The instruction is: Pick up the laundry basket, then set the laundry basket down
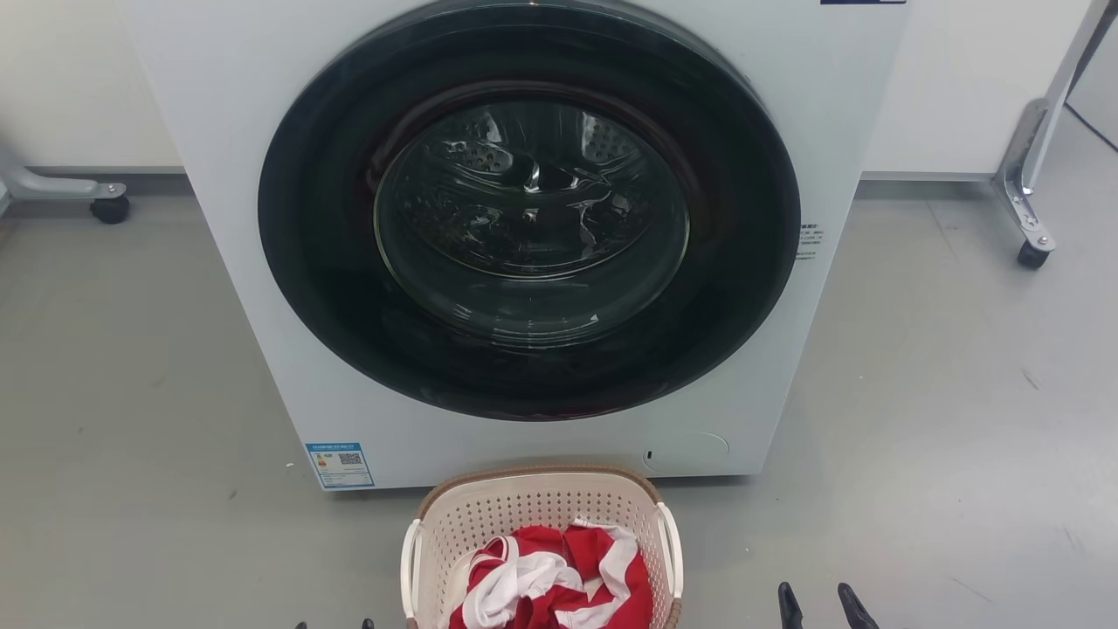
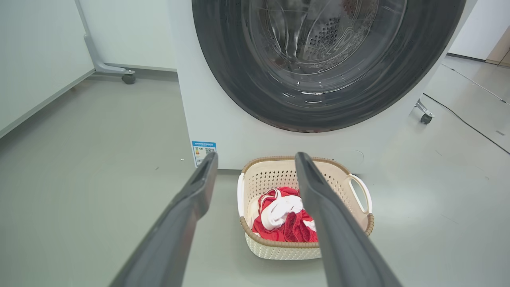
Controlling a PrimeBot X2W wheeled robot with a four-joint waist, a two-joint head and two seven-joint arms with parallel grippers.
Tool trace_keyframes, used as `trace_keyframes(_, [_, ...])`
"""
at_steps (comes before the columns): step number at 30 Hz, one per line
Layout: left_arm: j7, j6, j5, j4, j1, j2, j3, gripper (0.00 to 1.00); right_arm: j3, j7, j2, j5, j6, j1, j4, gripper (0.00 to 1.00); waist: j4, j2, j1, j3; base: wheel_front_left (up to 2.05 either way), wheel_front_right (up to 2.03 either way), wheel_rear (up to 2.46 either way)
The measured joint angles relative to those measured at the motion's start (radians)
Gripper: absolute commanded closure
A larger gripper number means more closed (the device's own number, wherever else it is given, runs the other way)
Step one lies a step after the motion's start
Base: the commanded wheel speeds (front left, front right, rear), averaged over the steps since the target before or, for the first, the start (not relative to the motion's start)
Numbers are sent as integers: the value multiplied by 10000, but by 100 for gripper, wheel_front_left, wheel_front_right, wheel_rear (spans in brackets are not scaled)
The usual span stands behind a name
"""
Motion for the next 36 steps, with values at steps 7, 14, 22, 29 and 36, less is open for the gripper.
trace_keyframes(7, [2, 0, 401, -307, 161, -128, 257, 0, -587, 0, 176, -819, 0, 553, -777, 0, -73, 0, 0, 25, 0, 0, 0])
trace_keyframes(14, [0, 0, 642, -550, 163, -215, 416, 0, -995, -2, 341, -1360, 0, 882, -1321, 0, -130, 0, 1, 40, 0, 0, 0])
trace_keyframes(22, [0, 0, 934, -750, 191, -222, 443, 0, -1185, -2, 454, -1693, 0, 1101, -1745, 0, -148, 1, 2, 78, 0, 0, 0])
trace_keyframes(29, [0, 0, 1053, -861, 205, -224, 495, 0, -1327, -2, 533, -1950, 0, 1142, -1958, 0, -136, 0, 1, 110, 0, 0, 0])
trace_keyframes(36, [0, 0, 1160, -909, 227, -263, 570, 0, -1398, -2, 577, -2057, 0, 1223, -2140, 0, -127, 0, 2, 134, 0, 0, 0])
